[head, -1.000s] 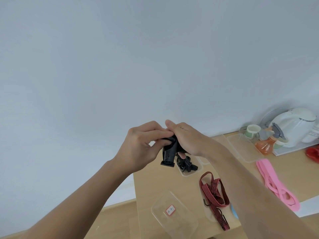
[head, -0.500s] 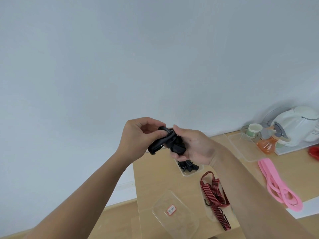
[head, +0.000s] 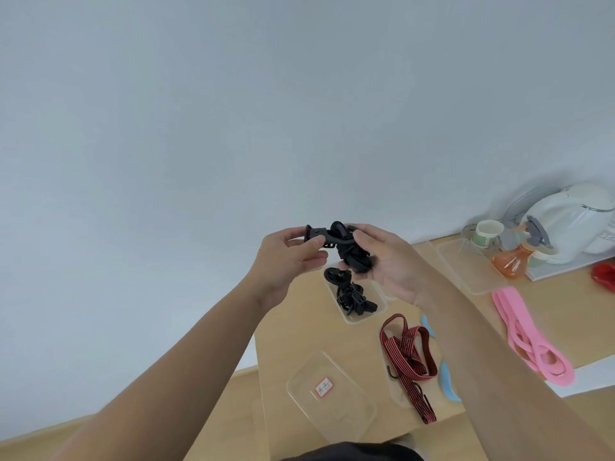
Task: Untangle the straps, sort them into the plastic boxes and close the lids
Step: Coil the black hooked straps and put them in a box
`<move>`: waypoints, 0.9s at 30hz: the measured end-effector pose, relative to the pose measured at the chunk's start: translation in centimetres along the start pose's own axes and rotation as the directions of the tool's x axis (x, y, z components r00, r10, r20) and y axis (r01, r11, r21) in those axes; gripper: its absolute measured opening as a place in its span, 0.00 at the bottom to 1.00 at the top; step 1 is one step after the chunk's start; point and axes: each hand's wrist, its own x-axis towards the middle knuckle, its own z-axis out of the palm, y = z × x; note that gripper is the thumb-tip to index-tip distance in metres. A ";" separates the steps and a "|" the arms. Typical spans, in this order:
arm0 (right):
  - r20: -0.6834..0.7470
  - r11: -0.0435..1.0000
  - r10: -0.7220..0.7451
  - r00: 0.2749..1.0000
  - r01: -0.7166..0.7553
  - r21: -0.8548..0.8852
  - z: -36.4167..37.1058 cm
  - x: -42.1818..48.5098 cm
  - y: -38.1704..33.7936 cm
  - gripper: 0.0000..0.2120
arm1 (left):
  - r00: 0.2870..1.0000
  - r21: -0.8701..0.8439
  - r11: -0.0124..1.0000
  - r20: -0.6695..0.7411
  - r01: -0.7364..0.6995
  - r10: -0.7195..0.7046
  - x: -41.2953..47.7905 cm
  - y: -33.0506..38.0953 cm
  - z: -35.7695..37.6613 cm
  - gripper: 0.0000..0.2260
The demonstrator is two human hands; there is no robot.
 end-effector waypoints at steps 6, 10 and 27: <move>-0.138 0.975 0.059 0.989 -0.086 -0.205 -2.6 1.3 4.6 0.19 | 0.998 0.115 0.993 -0.055 0.025 -0.018 4.4 -4.2 2.5 0.07; -0.296 0.921 -0.004 0.955 -0.112 -0.374 -3.7 2.8 8.7 0.19 | 0.996 0.193 0.977 -0.013 0.092 -0.091 7.7 -7.7 4.0 0.08; -0.208 0.185 -0.288 0.935 -0.159 -0.970 -7.2 8.4 17.4 0.03 | 0.992 0.944 0.315 0.120 -0.098 -0.048 13.4 -16.1 5.0 0.19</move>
